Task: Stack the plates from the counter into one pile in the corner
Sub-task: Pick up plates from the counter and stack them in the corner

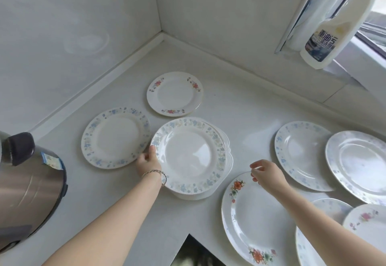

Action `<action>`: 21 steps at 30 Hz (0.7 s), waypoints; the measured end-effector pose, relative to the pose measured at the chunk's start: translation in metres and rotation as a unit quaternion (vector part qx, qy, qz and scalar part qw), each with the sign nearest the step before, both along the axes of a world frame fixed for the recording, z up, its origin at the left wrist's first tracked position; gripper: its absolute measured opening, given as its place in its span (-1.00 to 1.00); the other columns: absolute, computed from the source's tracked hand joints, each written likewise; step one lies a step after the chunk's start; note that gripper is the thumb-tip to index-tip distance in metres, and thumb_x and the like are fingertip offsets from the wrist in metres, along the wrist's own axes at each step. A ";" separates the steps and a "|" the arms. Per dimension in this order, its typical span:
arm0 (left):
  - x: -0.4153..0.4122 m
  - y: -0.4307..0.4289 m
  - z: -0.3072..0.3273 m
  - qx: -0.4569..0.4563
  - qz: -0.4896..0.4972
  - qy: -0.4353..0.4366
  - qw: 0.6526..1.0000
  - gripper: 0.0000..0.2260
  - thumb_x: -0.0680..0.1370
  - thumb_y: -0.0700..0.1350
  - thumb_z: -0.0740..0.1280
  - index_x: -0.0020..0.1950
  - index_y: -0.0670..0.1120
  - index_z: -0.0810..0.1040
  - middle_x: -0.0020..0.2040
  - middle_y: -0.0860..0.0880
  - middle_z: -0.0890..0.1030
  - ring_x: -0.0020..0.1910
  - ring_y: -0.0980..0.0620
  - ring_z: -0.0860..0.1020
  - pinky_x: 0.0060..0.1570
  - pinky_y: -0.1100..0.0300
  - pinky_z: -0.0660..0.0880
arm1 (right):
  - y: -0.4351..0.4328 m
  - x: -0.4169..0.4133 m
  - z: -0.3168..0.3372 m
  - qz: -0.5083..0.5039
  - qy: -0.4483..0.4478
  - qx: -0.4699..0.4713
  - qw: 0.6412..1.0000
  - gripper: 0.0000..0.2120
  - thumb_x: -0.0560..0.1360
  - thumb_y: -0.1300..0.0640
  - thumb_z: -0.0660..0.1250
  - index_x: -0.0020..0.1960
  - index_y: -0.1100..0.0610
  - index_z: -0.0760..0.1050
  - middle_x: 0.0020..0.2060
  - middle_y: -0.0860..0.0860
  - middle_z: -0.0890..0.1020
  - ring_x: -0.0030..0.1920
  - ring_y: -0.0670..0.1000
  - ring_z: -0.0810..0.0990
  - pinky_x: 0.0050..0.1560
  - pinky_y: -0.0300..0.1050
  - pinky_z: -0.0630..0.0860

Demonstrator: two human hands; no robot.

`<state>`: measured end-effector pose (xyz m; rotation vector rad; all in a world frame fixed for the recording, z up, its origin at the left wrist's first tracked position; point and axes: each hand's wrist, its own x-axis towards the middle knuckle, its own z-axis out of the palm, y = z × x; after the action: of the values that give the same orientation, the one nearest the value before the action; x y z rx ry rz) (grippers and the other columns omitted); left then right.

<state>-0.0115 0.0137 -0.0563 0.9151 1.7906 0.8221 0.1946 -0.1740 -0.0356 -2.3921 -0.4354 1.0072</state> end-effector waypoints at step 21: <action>-0.008 0.007 0.006 -0.046 -0.317 0.345 0.882 -0.66 0.54 -0.03 0.30 0.07 -0.31 0.50 0.13 -0.26 0.58 0.12 -0.22 0.56 -0.06 0.04 0.45 | 0.007 -0.009 -0.012 0.020 0.016 -0.017 1.000 -0.84 0.45 0.28 0.19 -0.05 0.10 0.49 -0.24 0.07 0.60 -0.24 0.03 0.57 -0.28 -0.15 0.45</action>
<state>-0.0194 0.0211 -0.0504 1.7515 1.8780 -0.0393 0.1857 -0.1674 -0.0471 -2.4017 -0.4589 1.0764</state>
